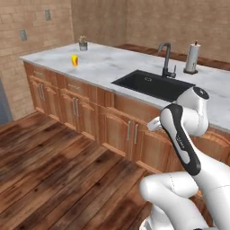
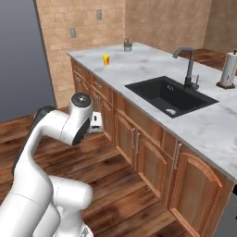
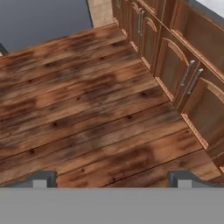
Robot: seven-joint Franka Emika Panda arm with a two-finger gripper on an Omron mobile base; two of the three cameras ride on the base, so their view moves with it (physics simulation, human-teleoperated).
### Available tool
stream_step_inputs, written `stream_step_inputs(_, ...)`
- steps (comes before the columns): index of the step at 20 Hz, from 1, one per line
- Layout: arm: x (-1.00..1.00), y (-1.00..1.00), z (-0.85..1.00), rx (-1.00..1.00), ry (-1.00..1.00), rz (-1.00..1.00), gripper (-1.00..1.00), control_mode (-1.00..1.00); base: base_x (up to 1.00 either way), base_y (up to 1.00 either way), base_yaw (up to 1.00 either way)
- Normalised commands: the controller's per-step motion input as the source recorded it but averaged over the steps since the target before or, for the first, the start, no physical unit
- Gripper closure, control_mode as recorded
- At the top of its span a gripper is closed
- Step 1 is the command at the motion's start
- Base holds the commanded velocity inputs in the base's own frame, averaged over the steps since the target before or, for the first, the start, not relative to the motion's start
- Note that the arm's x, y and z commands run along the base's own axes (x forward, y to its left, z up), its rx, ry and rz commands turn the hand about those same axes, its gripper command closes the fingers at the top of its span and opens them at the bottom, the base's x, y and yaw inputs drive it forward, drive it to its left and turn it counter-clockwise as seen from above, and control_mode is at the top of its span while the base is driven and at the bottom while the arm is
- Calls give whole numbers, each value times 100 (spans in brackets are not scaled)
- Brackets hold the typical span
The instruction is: Place the pitcher and cup on the dining counter for serving.
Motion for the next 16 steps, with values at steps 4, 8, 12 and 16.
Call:
stream_step_inputs(4, 0, 0, 0, 0, 0, 0, -100, 100, 100, 81, 1)
stream_step_inputs(8, 0, 0, 0, 0, 0, 0, -100, 100, 100, 89, -10)
stream_step_inputs(12, 0, 0, 0, 0, 0, 0, -100, 100, 99, 94, -26)
stream_step_inputs(16, 0, 0, 0, 0, 0, 0, -100, 100, 90, 97, -45)
